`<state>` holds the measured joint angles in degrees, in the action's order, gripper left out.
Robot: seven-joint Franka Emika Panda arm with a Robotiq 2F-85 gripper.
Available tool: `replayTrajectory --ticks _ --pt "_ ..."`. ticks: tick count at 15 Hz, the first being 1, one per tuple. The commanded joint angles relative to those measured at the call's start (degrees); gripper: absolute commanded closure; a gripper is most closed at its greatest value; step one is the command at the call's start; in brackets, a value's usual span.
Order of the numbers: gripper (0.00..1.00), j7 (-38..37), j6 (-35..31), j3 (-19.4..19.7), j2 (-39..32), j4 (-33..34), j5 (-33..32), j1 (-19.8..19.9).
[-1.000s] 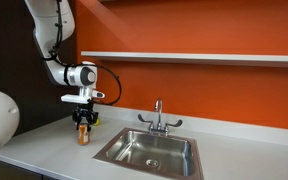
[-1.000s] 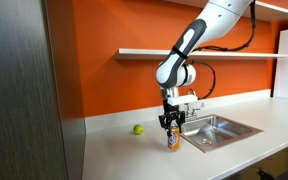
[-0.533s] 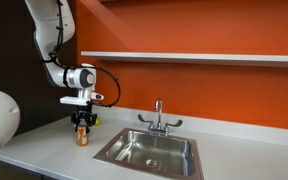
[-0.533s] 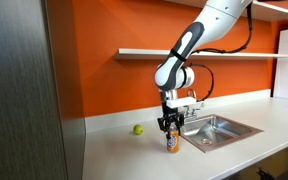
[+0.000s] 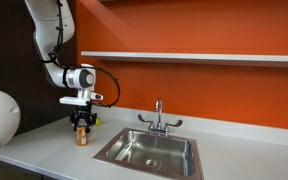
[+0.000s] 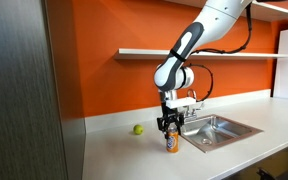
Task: Put the can on the left counter
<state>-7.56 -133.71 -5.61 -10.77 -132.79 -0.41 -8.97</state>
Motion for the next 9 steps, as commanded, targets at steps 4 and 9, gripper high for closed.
replayTrajectory --ticks 4,9 --pt "0.0 0.6 1.7 -0.4 2.4 0.5 0.2 0.4" --pt "0.0 0.2 3.4 -0.5 6.2 0.4 0.4 0.5"
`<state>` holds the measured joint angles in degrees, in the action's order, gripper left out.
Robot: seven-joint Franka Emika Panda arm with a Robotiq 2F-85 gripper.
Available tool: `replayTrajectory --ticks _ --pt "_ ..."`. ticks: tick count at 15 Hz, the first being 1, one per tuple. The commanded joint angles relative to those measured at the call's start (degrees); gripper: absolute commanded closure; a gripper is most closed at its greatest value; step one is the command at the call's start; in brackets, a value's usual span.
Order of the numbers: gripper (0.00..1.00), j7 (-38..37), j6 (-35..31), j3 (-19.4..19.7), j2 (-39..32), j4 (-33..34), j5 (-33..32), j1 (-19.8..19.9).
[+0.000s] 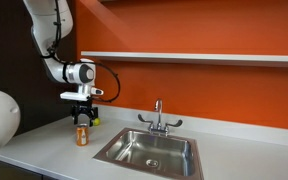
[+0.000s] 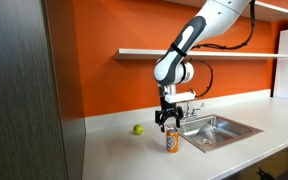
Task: Put the can on the left counter
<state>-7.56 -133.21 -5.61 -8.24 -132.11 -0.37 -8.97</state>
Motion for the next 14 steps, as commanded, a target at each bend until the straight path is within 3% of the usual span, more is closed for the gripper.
replayTrajectory --ticks 1,14 --pt "0.0 0.2 3.3 -0.4 4.5 -0.4 0.4 0.5" --pt "0.0 -0.6 9.6 -0.6 17.9 -5.2 3.2 0.7"
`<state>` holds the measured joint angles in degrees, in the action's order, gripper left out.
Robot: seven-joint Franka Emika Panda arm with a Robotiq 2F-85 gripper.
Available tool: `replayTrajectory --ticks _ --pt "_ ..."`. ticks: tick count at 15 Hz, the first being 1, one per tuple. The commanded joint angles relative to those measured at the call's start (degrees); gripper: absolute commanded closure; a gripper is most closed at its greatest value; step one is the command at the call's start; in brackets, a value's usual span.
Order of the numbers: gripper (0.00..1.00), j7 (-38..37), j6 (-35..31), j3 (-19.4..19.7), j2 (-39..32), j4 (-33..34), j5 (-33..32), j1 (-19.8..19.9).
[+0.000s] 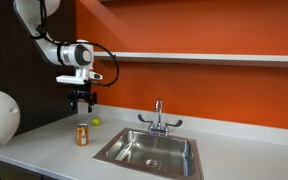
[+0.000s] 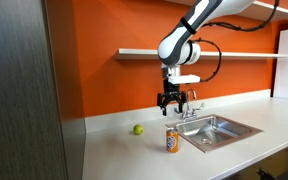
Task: Put the can on the left counter
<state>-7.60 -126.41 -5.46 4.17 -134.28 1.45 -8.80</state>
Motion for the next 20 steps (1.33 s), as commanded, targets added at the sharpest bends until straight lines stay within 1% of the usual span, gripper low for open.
replayTrajectory --ticks 1,10,13,14,17,20 --pt "0.0 -0.6 3.4 -0.8 7.0 -4.0 1.9 0.5" --pt "0.0 -1.7 10.5 -1.6 20.6 -12.0 8.1 -0.3" --pt "0.0 -3.1 13.0 -1.9 24.8 -13.9 9.3 0.0" --pt "0.0 -0.8 10.9 -1.6 20.3 -11.7 8.4 0.3" --pt "0.0 -1.3 12.0 -1.7 23.1 -13.0 8.6 0.3" --pt "0.0 -1.4 12.0 -1.7 23.4 -13.4 8.6 0.3"
